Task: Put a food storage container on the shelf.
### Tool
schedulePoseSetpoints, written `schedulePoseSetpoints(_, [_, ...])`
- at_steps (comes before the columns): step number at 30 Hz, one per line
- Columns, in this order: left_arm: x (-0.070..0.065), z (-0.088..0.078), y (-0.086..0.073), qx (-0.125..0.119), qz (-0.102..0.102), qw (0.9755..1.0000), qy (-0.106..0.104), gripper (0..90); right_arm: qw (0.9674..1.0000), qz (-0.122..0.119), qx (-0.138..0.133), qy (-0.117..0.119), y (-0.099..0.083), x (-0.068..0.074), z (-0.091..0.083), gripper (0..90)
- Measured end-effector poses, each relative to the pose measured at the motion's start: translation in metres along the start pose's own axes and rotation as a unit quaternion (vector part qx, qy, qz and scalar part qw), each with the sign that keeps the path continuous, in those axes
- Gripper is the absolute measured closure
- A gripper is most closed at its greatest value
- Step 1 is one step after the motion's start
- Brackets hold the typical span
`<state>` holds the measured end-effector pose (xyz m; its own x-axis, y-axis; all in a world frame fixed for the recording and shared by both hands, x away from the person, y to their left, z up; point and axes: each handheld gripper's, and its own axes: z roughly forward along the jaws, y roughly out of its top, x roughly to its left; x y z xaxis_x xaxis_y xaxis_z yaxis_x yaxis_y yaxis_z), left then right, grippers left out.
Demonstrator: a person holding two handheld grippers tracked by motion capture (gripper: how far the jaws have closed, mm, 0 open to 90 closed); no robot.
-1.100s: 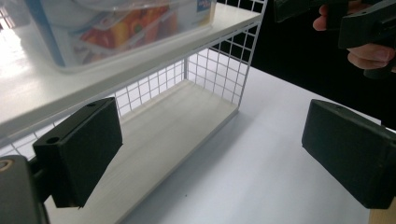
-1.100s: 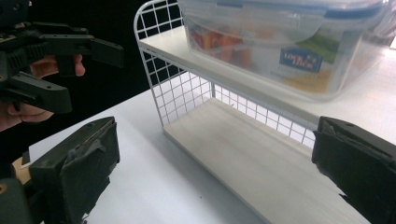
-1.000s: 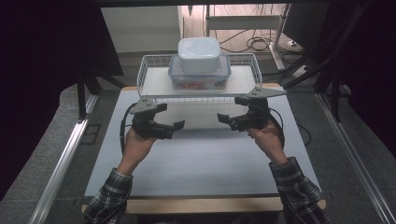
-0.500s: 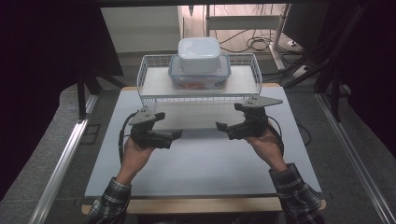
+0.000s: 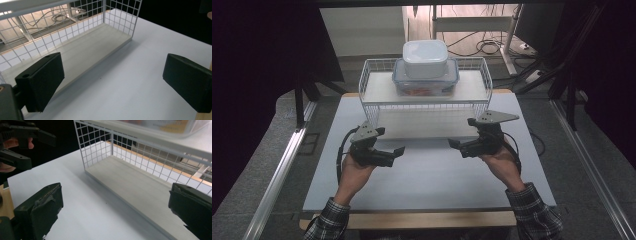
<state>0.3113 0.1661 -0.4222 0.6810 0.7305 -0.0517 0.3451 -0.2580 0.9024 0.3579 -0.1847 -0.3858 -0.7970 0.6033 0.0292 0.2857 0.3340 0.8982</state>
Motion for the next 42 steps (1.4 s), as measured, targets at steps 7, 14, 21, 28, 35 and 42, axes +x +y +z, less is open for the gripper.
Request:
schedulePoseSetpoints(7, [0.000,-0.001,-0.010,0.008,-0.008,0.9999,0.008,2.6,1.0000,0.003,0.008,-0.002,-0.012,0.000,-0.001,0.0])
schedulePoseSetpoints(14, [-0.001,-0.002,-0.018,0.012,-0.010,0.9998,0.010,2.5,0.9999,0.009,0.008,-0.003,-0.019,0.001,-0.003,0.0])
schedulePoseSetpoints(21, [-0.002,-0.001,-0.028,0.018,-0.016,0.9997,0.011,2.3,0.9999,0.009,0.012,-0.004,-0.029,0.003,-0.005,0.0])
schedulePoseSetpoints(28, [-0.001,-0.002,-0.036,0.022,-0.018,0.9995,0.012,2.2,0.9998,0.007,0.015,-0.005,-0.036,0.005,-0.006,0.0])
schedulePoseSetpoints(35, [0.000,-0.001,-0.045,0.029,-0.023,0.9992,0.012,2.2,0.9997,0.012,0.018,-0.005,-0.045,0.005,-0.005,0.0])
schedulePoseSetpoints(42, [0.002,-0.002,-0.053,0.034,-0.027,0.9989,0.015,2.2,0.9994,0.019,0.027,-0.008,-0.057,0.003,-0.005,0.0])
